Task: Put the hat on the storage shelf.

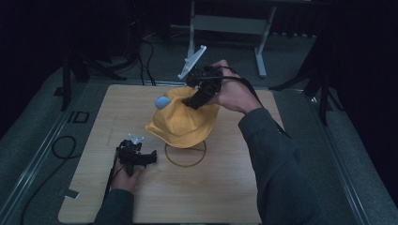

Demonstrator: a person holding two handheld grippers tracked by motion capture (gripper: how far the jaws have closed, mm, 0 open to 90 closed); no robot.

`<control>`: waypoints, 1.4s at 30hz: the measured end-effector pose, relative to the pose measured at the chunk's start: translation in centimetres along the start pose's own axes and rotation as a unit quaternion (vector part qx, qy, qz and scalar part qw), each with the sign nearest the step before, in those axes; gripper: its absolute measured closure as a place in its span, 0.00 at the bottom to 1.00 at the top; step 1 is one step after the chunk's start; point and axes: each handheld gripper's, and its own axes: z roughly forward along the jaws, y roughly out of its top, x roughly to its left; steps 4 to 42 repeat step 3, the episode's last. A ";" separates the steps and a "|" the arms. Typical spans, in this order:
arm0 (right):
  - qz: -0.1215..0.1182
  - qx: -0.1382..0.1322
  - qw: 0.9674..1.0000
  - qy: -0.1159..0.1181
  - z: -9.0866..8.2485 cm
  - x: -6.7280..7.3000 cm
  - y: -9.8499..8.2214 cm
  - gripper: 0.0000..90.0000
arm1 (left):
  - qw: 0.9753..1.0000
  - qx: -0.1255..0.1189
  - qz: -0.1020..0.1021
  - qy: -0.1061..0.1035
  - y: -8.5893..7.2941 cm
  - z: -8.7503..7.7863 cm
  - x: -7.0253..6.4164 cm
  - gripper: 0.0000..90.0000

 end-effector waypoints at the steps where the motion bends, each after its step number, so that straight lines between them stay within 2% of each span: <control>1: 0.000 -0.001 1.000 -0.006 -0.3 -0.2 -0.1 0.26 | 1.000 0.000 0.000 0.000 0.0 0.0 0.0 0.00; 3: 0.004 -0.004 1.000 -0.019 -1.0 -0.4 -0.3 0.20 | 1.000 0.000 0.000 0.000 0.0 0.0 0.0 0.00; 42: 0.004 -0.004 1.000 -0.019 -1.0 -0.4 -0.3 0.20 | 1.000 0.000 0.000 0.000 0.0 0.0 0.0 0.00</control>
